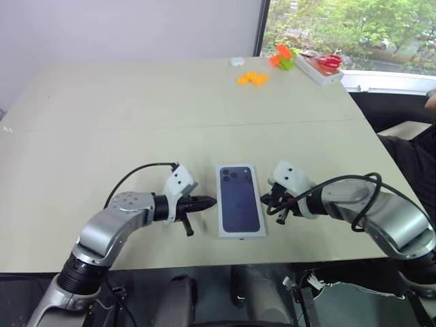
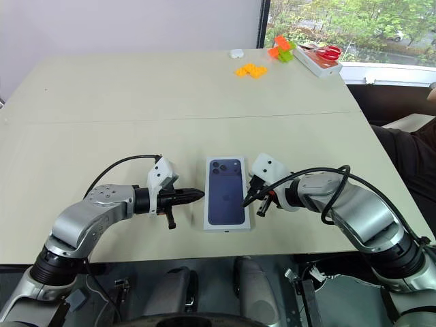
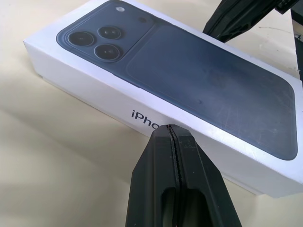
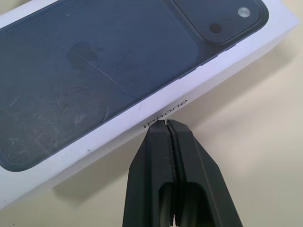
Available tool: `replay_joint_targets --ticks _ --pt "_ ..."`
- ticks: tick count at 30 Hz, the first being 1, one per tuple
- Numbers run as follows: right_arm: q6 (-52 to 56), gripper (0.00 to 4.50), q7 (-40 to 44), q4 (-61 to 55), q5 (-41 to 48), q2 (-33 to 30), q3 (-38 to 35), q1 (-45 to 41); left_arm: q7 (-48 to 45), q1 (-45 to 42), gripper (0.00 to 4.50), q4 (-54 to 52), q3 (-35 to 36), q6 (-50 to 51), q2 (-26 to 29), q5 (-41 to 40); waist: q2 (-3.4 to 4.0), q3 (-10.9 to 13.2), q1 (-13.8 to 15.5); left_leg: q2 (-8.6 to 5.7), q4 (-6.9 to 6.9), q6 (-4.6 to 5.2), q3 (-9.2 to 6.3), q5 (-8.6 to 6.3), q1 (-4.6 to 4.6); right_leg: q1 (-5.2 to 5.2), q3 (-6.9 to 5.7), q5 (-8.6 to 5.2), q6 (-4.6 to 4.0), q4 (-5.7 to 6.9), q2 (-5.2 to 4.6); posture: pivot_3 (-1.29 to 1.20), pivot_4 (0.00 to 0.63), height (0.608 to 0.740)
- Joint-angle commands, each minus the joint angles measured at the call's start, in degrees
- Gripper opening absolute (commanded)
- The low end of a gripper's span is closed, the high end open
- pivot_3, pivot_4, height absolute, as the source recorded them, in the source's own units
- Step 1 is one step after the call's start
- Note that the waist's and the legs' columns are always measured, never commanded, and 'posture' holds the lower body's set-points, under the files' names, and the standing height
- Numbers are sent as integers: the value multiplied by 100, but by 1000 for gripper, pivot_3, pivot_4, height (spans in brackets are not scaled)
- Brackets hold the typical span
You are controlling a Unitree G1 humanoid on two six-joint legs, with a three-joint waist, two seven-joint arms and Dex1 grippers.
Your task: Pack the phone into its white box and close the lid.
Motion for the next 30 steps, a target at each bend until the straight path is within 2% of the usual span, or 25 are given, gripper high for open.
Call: replay_joint_targets --ticks 1,4,7,9,11,13,16,21,24,26,27,30 --pt "-204 43 72 -165 -131 -215 -266 46 -30 -29 0 -134 152 -95 56 -66 0 0 2 0 0 0 0 0 0 0 0 0 0 0 0 0 150 726" --pt "-536 43 247 -56 -216 -503 -567 221 -1 -61 0 -28 604 1 64 -315 0 0 5 0 0 0 0 0 -1 0 0 0 0 0 -1 0 150 726" --pt "-1034 43 575 -76 -74 -628 -1069 547 300 -350 0 181 1076 156 -234 -635 -2 -1 13 -1 1 0 1 0 0 0 -1 0 0 0 -1 0 150 726" --pt "-1254 43 843 -200 112 -620 -1340 798 525 -624 0 267 1083 214 -441 -621 -4 -2 25 -2 3 0 -2 0 1 6 -4 0 1 -1 0 0 150 726" --pt "-1261 43 1038 -454 416 -525 -1469 1000 835 -973 0 479 759 303 -648 -312 -6 -3 33 -5 3 0 -4 0 2 11 -4 1 3 -2 -1 0 150 726" --pt "-1232 43 1106 -724 561 -453 -1344 1131 933 -1166 0 616 328 262 -730 11 -9 -5 26 -8 4 0 -3 0 1 14 -1 4 7 -2 -3 0 150 726" --pt "-1226 43 1070 -911 517 -435 -1113 1214 920 -1245 0 686 64 202 -778 175 -9 -5 -25 -9 3 0 6 0 -2 18 12 6 10 0 -3 0 150 726" --pt "-980 43 610 -869 -83 -337 -65 1373 785 -1343 0 925 -664 392 -660 572 -12 -12 -5 -8 3 0 2 0 7 17 10 3 7 13 4 0 150 726" --pt "-779 43 469 -728 -154 -274 58 1323 830 -1353 0 1052 -752 472 -629 697 -25 -30 -17 -7 0 1 4 0 15 44 11 0 5 11 5 0 150 726" --pt "-709 43 416 -660 -176 -261 95 1291 849 -1337 0 1111 -756 495 -635 762 -36 -36 -18 -2 -3 4 1 -2 49 73 7 -9 -9 0 8 0 150 726" --pt "-722 43 407 -641 -198 -274 112 1281 845 -1322 0 1115 -750 482 -637 783 -38 -41 -18 -1 -7 9 0 -6 95 96 5 -12 -9 -9 9 0 150 726" --pt "-915 43 389 -619 -206 -225 -27 1276 781 -1192 0 965 -513 251 -675 650 -50 -53 -27 1 -10 21 1 -13 105 116 4 -16 -10 -19 9 0 150 726"
